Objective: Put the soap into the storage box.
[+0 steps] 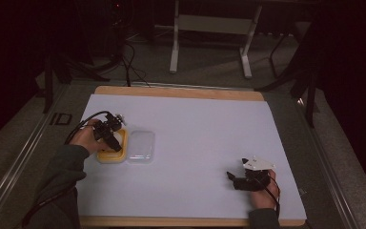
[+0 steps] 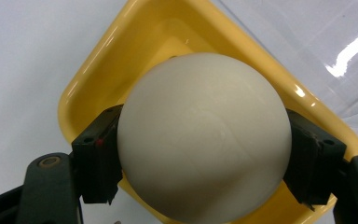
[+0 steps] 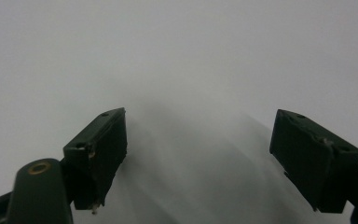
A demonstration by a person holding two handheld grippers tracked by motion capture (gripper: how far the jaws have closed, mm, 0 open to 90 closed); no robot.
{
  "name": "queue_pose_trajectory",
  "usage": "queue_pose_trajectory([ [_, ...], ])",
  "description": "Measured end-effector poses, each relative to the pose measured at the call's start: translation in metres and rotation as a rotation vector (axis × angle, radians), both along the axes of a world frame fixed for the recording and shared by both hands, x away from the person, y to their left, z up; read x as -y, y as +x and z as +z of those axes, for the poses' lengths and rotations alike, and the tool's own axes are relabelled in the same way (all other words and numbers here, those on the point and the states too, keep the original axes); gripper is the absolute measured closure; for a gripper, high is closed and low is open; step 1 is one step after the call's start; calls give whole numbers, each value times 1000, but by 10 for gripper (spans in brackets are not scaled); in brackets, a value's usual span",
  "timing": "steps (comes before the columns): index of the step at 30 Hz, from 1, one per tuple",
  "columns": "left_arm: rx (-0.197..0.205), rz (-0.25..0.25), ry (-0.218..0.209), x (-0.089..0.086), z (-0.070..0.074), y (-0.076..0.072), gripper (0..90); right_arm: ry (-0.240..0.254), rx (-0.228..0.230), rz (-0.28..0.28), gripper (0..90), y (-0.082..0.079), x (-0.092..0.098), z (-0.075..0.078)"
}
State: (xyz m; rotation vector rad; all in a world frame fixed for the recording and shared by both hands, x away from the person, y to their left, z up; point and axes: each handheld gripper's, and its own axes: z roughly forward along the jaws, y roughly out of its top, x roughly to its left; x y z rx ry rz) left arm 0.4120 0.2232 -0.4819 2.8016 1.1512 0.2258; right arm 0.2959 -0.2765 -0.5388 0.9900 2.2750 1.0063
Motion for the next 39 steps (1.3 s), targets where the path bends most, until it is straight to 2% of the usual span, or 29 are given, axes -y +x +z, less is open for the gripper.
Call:
queue_pose_trajectory([
  [6, -15, -4, -18, -2, -4, 1, 248, 1, 0, 1, 185, 0, 0, 0],
  [15, -53, 23, -69, -9, -8, 4, 245, -1, -1, 1, 185, 0, 0, 0],
  [18, -68, 23, -60, -10, -10, 3, 242, -2, -1, 1, 185, 0, 0, 0],
  [21, -66, 17, -70, -9, -12, 1, 181, -2, -1, 2, 185, 0, 0, 0],
  [39, -24, 6, -97, -13, -5, -2, 152, -2, -2, 1, 185, 0, -1, 0],
])
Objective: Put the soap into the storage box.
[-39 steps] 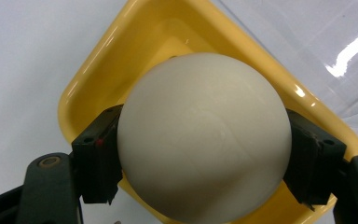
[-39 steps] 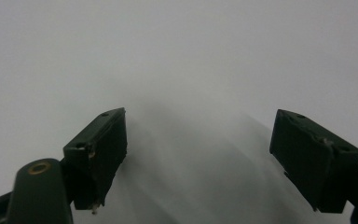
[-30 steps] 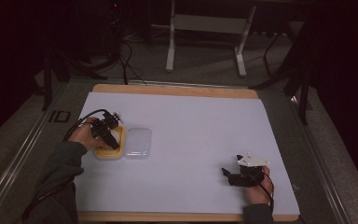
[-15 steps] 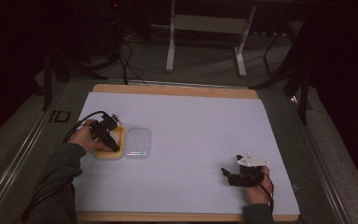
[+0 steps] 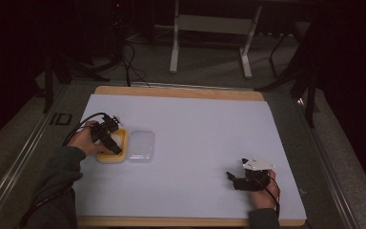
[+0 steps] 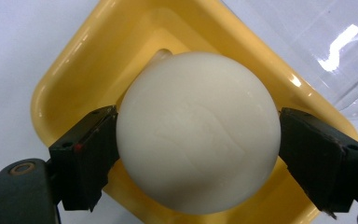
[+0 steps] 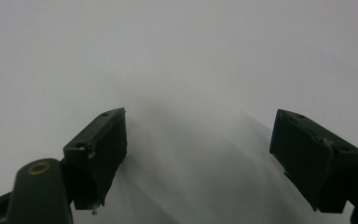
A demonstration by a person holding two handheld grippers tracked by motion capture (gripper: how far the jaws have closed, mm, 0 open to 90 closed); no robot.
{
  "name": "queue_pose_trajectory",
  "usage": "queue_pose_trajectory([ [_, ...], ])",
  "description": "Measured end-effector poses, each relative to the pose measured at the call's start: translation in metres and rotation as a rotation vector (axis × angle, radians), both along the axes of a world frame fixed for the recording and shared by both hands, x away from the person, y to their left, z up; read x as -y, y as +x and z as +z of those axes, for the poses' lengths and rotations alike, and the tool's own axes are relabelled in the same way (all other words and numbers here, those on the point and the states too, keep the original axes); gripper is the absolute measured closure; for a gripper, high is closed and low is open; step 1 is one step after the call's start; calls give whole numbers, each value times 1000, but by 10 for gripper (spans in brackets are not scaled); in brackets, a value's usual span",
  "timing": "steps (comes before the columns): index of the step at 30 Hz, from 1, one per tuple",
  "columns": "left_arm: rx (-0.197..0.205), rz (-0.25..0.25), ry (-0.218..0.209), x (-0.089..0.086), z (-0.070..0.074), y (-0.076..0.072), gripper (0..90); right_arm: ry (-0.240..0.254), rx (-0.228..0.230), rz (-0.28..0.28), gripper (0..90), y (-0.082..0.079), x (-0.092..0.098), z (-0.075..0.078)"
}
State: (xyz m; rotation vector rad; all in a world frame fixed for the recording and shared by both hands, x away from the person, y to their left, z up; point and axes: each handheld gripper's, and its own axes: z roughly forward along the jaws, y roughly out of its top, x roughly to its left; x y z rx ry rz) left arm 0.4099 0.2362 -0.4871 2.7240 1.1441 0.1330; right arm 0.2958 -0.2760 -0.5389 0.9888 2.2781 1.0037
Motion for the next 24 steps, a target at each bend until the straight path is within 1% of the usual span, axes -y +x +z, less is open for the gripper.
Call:
queue_pose_trajectory([
  [2, 3, 7, -17, -1, 3, -1, 152, 0, 0, 0, 185, 0, 0, 0],
  [9, 33, 5, -32, -2, 9, -3, 154, -2, 3, 2, 185, 0, 0, 0],
  [15, 64, 12, -65, -2, 18, -4, 154, -2, 0, 1, 185, 0, 0, 0],
  [16, 64, 12, -65, -2, 18, -4, 154, -2, 0, 1, 185, 0, 0, 0],
  [18, 80, 9, -69, -2, 23, -6, 153, -1, 0, 1, 185, 0, 0, 0],
  [22, 93, 10, -72, -1, 27, -8, 153, 0, 0, 1, 185, 0, 0, 0],
  [24, 109, 0, -65, 1, 32, -11, 154, -1, 0, 1, 185, 0, 0, 0],
])
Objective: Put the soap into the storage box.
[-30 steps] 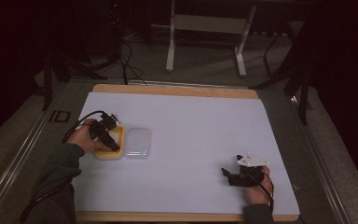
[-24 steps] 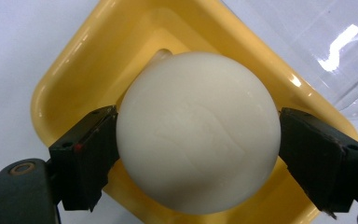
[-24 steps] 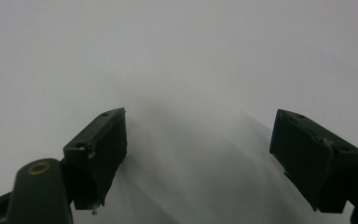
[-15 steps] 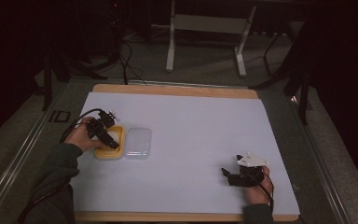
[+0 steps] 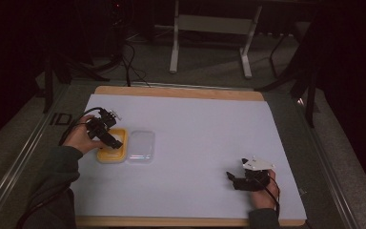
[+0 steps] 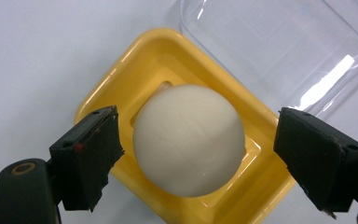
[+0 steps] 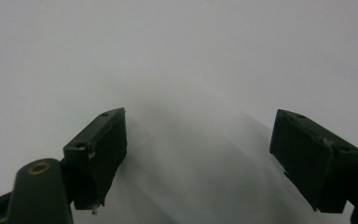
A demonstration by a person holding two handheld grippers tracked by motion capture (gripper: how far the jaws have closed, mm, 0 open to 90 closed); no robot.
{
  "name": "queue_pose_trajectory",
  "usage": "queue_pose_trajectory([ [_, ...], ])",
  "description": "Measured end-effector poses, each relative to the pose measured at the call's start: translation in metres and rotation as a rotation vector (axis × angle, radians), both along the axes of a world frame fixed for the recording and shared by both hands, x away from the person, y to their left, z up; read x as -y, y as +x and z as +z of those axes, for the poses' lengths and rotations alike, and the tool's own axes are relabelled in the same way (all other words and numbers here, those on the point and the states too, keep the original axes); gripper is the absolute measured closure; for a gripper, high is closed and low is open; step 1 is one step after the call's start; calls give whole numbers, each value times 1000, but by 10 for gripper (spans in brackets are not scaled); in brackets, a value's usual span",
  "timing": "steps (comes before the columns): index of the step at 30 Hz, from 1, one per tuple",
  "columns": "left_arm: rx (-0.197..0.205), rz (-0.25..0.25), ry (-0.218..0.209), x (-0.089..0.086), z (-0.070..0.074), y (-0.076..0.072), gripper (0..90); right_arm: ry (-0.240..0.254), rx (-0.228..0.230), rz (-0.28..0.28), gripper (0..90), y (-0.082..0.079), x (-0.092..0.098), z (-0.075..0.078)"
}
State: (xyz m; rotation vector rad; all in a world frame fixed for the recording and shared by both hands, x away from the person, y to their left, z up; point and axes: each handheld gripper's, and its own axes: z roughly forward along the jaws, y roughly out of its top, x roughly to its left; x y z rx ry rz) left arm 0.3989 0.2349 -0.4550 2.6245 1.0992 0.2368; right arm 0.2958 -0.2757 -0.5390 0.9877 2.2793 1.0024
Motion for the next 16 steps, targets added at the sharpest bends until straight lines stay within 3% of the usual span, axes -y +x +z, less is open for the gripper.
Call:
queue_pose_trajectory([
  [4, 29, -14, 37, 7, 6, -5, 157, -1, 1, 0, 185, 0, 0, 0],
  [10, 82, -58, 60, 20, 14, -19, 163, -1, 1, 0, 185, 0, 0, 0],
  [14, 109, -77, 57, 29, 15, -27, 163, 0, 0, -1, 185, 0, 0, 0],
  [16, 155, -93, 21, 36, 15, -40, 163, 0, 0, -2, 185, 0, 0, 0],
])
